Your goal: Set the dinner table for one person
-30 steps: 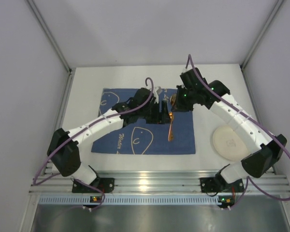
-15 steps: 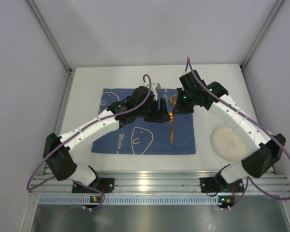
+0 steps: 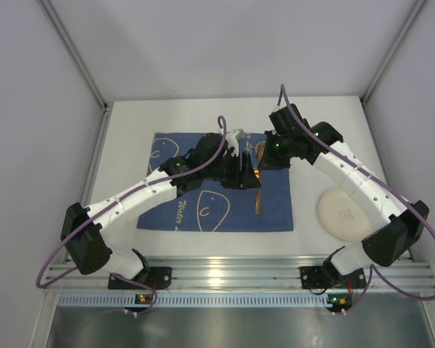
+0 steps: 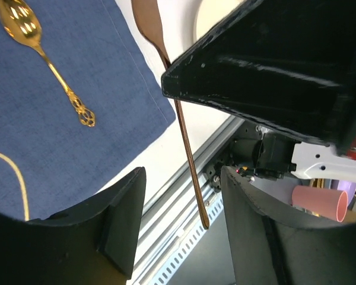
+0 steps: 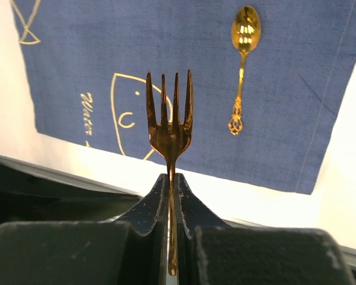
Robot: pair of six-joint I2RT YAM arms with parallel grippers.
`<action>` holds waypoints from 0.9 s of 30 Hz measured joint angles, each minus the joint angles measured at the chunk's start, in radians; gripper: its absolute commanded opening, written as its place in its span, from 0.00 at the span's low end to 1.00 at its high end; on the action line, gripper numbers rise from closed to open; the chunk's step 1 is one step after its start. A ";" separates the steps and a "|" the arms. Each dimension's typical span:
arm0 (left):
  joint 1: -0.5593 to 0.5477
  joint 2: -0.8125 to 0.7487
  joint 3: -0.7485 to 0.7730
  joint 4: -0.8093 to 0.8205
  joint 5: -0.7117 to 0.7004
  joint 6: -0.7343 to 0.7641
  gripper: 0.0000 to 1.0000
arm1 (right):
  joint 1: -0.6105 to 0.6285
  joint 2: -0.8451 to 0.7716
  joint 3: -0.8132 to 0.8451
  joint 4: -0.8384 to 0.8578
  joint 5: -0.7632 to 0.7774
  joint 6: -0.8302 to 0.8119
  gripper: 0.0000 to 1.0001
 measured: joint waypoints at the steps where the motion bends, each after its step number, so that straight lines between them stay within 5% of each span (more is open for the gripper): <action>1: -0.005 0.009 -0.006 0.009 0.008 -0.008 0.58 | 0.000 0.000 0.006 0.000 -0.004 0.000 0.00; 5: -0.018 0.056 -0.017 0.043 0.031 -0.031 0.49 | -0.007 0.000 0.045 0.003 -0.022 0.000 0.00; 8: -0.020 0.080 -0.021 0.073 0.053 -0.057 0.00 | -0.013 0.000 0.056 0.008 -0.037 0.001 0.00; 12: -0.020 0.109 -0.018 0.116 0.088 -0.065 0.00 | -0.021 0.000 0.053 0.009 -0.035 -0.004 0.00; 13: -0.019 0.115 -0.014 0.119 0.090 -0.065 0.00 | -0.026 0.000 0.051 0.010 -0.036 -0.004 0.09; 17: -0.005 0.120 -0.017 0.100 0.108 -0.058 0.00 | -0.032 -0.002 0.036 0.022 -0.043 0.007 0.79; 21: 0.091 0.081 -0.124 0.098 0.188 -0.044 0.00 | -0.046 -0.007 0.010 0.032 -0.047 -0.008 0.83; 27: 0.396 0.040 -0.280 -0.010 0.300 0.065 0.00 | -0.074 -0.019 -0.060 0.042 -0.058 -0.014 0.83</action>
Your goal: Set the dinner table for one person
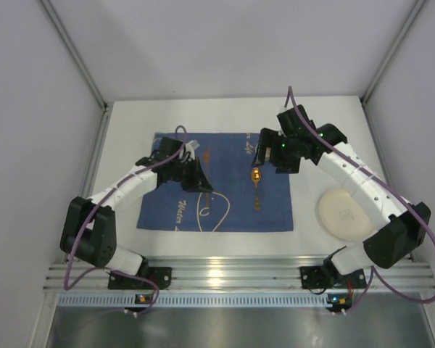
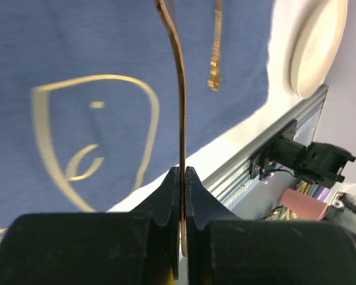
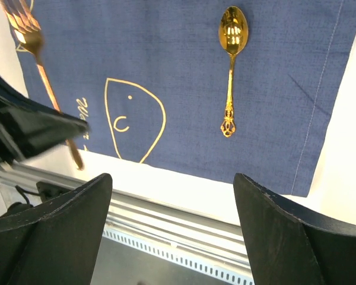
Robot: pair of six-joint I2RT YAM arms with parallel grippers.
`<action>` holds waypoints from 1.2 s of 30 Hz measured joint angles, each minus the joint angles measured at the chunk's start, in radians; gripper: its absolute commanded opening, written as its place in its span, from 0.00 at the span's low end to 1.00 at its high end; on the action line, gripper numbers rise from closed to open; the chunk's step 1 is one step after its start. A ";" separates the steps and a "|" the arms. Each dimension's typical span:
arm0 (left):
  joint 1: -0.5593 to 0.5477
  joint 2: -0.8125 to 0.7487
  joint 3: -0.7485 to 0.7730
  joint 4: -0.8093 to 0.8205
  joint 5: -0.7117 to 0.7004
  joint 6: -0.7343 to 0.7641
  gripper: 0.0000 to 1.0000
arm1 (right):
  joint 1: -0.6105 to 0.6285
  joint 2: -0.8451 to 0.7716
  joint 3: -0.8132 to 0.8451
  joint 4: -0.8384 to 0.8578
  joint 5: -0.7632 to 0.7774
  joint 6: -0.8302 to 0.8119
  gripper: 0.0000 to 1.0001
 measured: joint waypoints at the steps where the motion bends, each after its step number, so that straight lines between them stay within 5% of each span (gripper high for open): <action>1: 0.060 0.004 -0.008 -0.023 0.020 0.032 0.00 | -0.005 -0.002 -0.008 0.001 -0.002 -0.002 0.83; 9: 0.344 0.272 0.063 -0.210 0.182 0.278 0.00 | -0.022 -0.027 -0.045 0.009 -0.017 -0.018 0.83; 18: 0.450 0.384 0.107 -0.386 0.153 0.370 0.00 | -0.048 -0.045 -0.073 0.008 -0.028 -0.034 0.83; 26: 0.473 0.388 0.154 -0.445 0.031 0.397 0.44 | -0.090 -0.054 -0.105 0.008 -0.034 -0.057 0.83; 36: 0.472 0.407 0.274 -0.564 -0.248 0.396 0.47 | -0.165 -0.054 -0.121 -0.002 -0.014 -0.099 0.84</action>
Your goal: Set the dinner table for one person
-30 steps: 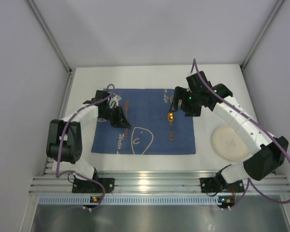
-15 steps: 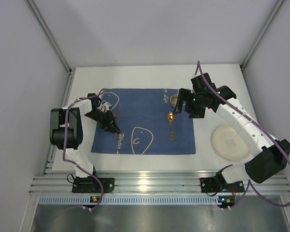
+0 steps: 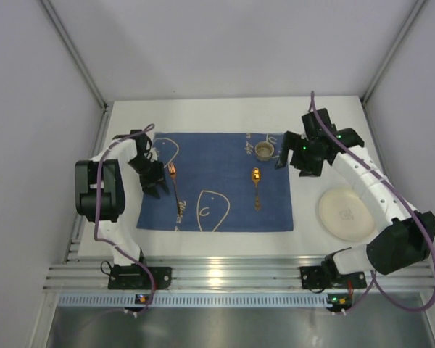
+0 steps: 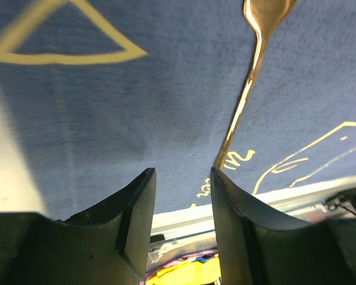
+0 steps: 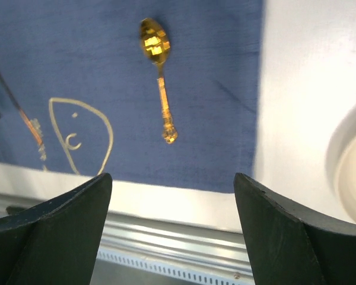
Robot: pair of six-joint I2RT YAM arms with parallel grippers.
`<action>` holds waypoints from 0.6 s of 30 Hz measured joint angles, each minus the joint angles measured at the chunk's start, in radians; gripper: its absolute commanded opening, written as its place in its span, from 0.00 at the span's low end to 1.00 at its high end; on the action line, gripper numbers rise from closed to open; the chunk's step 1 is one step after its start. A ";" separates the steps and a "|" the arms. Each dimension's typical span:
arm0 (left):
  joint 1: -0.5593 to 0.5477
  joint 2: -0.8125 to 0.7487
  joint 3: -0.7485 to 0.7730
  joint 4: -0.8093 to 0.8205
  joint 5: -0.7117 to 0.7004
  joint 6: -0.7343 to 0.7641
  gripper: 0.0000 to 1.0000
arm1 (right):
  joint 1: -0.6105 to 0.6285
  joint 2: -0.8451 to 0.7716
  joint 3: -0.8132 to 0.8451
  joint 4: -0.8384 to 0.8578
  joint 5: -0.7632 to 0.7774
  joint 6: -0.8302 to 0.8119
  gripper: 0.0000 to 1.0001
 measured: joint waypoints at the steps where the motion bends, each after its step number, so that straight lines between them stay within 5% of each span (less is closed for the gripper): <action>1: 0.000 0.000 0.015 -0.008 -0.020 -0.001 0.47 | -0.031 -0.005 -0.013 -0.002 0.015 -0.010 0.85; 11: -0.091 -0.195 0.041 -0.010 -0.101 -0.061 0.48 | -0.612 -0.143 -0.404 0.006 0.129 -0.066 0.87; 18: -0.274 -0.272 -0.042 0.027 -0.109 -0.117 0.46 | -0.779 -0.138 -0.441 0.026 0.231 -0.083 0.90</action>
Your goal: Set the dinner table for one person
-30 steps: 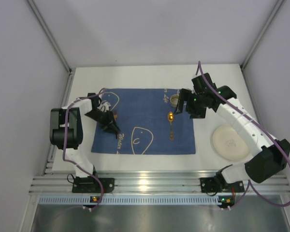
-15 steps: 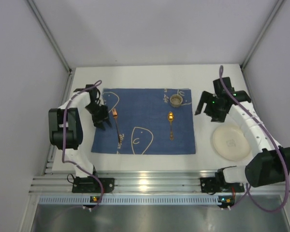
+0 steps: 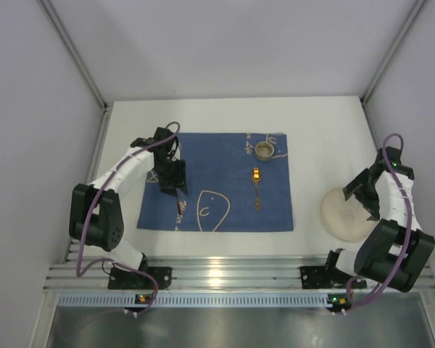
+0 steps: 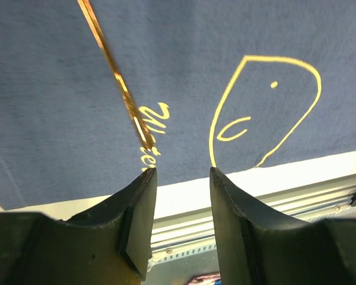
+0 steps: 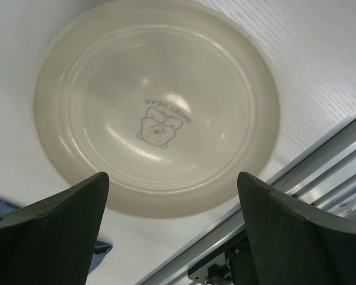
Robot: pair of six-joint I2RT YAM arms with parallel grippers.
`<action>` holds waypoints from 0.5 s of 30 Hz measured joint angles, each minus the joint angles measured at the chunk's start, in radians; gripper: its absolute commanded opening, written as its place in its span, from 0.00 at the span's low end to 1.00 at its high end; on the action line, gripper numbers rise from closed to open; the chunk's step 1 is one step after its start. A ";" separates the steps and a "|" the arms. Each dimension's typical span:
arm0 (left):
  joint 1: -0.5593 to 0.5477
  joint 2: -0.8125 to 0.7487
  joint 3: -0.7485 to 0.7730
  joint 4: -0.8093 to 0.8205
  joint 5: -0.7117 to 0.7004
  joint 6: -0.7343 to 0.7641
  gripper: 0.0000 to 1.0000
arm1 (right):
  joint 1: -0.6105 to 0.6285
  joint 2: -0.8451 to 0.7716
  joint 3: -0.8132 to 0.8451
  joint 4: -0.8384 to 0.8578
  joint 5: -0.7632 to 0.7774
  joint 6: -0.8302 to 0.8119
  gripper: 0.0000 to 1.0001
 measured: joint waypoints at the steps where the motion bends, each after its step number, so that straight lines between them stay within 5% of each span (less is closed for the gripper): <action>1: -0.018 0.000 -0.007 0.002 0.000 -0.007 0.45 | -0.009 0.007 0.001 0.007 0.016 -0.003 0.89; 15: -0.089 0.061 0.029 0.010 0.008 -0.011 0.41 | 0.043 0.314 -0.019 0.229 -0.032 0.044 0.83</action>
